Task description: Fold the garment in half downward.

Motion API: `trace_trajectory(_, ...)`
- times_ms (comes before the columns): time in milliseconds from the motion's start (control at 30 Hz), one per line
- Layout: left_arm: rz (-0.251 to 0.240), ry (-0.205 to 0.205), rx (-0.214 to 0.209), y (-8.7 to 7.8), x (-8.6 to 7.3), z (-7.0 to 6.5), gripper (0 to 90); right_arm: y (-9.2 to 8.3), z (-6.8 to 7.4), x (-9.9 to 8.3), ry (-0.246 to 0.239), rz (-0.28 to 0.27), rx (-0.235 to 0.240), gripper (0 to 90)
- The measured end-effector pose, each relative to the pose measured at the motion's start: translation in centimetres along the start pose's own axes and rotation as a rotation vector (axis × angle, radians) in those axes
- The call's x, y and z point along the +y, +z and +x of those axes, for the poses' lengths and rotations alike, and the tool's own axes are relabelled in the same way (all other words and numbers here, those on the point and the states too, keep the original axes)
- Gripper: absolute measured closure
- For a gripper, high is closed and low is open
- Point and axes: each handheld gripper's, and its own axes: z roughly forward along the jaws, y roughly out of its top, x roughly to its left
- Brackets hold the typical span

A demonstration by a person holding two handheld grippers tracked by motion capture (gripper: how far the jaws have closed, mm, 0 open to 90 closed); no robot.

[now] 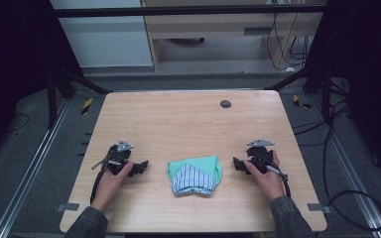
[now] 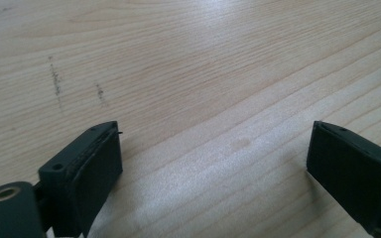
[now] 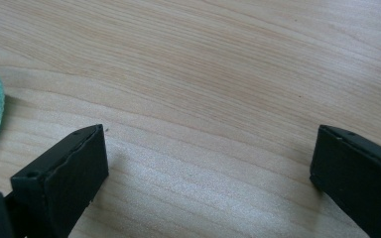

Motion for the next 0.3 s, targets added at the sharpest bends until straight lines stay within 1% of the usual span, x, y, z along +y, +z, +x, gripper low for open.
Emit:
trace_trajectory(67, 0.002, 0.007, 0.023, 0.15, -0.03, -0.33, 4.7, -0.01, 0.01, -0.03, 0.011, 0.004, -0.009, 0.2)
trace_trajectory(100, -0.005, 0.010, 0.022, 0.27, -0.10, -0.51, 2.7, -0.04, 0.08, -0.07, 0.017, 0.004, -0.018, 0.2)
trace_trajectory(133, 0.000, 0.017, 0.018, 0.28, -0.10, -0.62, 1.1, -0.07, 0.17, -0.11, 0.025, 0.004, -0.026, 0.2)
trace_trajectory(200, 0.005, 0.021, 0.017, 0.21, -0.16, -0.61, 0.5, -0.14, 0.27, -0.16, 0.035, 0.003, -0.032, 0.2)
trace_trajectory(300, 0.008, 0.015, 0.020, 0.21, -0.17, -0.57, 0.0, -0.23, 0.42, -0.25, 0.049, 0.003, -0.050, 0.2)
